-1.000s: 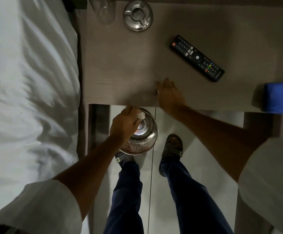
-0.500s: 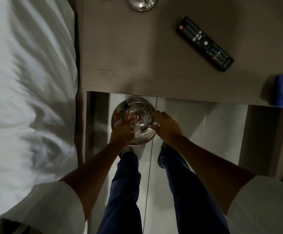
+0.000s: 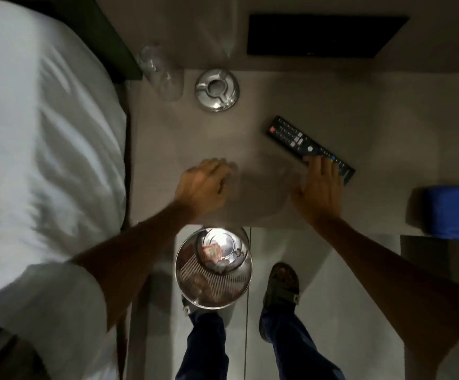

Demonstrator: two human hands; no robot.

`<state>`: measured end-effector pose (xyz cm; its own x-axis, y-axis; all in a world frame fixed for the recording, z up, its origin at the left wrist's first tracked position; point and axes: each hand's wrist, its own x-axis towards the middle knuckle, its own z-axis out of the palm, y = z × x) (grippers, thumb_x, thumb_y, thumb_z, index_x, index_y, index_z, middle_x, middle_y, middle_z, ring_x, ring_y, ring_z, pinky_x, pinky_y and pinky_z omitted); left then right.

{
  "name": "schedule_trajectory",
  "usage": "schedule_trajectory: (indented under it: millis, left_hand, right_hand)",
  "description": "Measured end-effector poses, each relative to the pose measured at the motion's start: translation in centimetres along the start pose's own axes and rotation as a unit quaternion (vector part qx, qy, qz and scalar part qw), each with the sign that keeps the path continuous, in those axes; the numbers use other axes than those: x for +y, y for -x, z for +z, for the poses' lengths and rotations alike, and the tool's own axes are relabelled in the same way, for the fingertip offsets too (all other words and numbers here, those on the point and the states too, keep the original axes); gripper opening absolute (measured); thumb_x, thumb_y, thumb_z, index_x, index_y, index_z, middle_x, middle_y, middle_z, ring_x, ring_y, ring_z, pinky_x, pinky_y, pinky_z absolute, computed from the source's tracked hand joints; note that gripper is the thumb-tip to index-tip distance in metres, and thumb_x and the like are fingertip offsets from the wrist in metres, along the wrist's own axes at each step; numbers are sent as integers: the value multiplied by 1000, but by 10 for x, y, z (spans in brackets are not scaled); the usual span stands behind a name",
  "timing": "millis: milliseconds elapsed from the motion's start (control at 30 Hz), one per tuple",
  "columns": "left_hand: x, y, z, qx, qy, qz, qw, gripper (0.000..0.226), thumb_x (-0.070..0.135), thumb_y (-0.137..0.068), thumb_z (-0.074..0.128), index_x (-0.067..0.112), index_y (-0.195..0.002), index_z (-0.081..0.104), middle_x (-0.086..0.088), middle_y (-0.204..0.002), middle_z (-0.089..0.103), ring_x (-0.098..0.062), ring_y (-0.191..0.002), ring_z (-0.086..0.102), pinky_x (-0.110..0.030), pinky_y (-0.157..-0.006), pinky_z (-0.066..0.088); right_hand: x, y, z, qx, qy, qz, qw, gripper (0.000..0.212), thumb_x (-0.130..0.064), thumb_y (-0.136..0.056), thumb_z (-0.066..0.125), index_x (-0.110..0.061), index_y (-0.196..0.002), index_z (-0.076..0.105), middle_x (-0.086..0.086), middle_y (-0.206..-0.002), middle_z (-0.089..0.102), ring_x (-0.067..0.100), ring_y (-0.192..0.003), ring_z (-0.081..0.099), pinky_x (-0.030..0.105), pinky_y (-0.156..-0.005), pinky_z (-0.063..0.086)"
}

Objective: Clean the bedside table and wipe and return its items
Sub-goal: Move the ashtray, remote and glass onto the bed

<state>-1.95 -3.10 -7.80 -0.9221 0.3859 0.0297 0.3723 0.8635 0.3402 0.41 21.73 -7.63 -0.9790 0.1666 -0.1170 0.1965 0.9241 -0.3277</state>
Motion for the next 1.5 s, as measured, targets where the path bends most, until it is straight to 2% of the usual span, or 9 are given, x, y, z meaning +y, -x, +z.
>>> schedule_trajectory:
  millis: [267,433,667,800,967,1067,1133,1233,1500]
  left_hand:
    - [-23,-157,-10,-59,-36,-219,973,97,73,-79,49,17,-153,22,-21,-159,20,-41,-147,19,-53,-115,23]
    - [-29,-175,-5,-131,-40,-275,952,92,80,-80,41,29,-154,20,-18,-165,-7,-45,-150,-1,-56,-119,10]
    - [-20,-124,4,-131,87,-224,962,76,47,-67,81,28,-133,50,-15,-150,32,-44,-131,39,-48,-101,44]
    - [-3,-58,-6,-137,111,-208,962,84,38,-64,84,33,-139,45,-8,-146,39,-37,-129,41,-47,-101,45]
    - [-8,47,-59,5,149,-271,951,92,44,-65,81,30,-144,36,-6,-148,41,-26,-134,40,-46,-106,43]
    - [-20,102,-119,77,164,-309,934,96,52,-65,81,29,-146,33,-2,-150,41,-17,-137,38,-43,-109,41]
    - [-37,133,-159,150,145,-325,922,96,55,-64,81,24,-144,38,-3,-148,46,-19,-136,44,-40,-111,40]
    - [-89,179,-219,254,64,-357,897,95,55,-64,82,17,-141,42,-7,-145,51,-21,-134,48,-29,-113,36]
    - [-182,267,-268,234,0,-529,815,105,68,-61,72,25,-147,29,-3,-148,49,-31,-132,50,-50,-105,42]
  right_hand:
    - [44,-47,-21,-128,24,18,991,60,-22,-76,63,-20,-133,43,12,-134,47,36,-120,42,48,-98,35]
    - [44,-43,-22,-109,1,31,994,49,-19,-80,64,-21,-128,52,12,-129,55,36,-114,47,46,-95,38]
    - [15,-19,-12,-89,23,62,994,51,-28,-77,68,-19,-124,51,16,-116,62,38,-105,53,43,-89,40]
    - [-20,0,-6,-111,-38,80,990,63,-33,-72,72,-15,-122,39,18,-110,64,39,-99,57,47,-87,46]
    - [-99,21,-12,-136,-228,120,957,68,-36,-67,79,-19,-117,36,5,-98,67,25,-86,64,34,-69,54]
    - [-170,30,-19,-140,-311,78,937,59,-35,-70,78,-23,-113,40,-10,-92,61,5,-76,62,20,-58,51]
    - [-220,38,-26,-135,-351,44,925,57,-37,-68,80,-24,-110,42,-14,-87,62,6,-75,66,27,-62,59]
    - [-311,61,-32,-117,-357,-62,925,53,-38,-69,78,-30,-101,37,-10,-89,65,7,-75,66,14,-54,50]
    - [-454,132,-4,-103,-189,-318,923,54,-29,-67,71,-13,-111,45,12,-91,62,32,-83,55,39,-69,46]
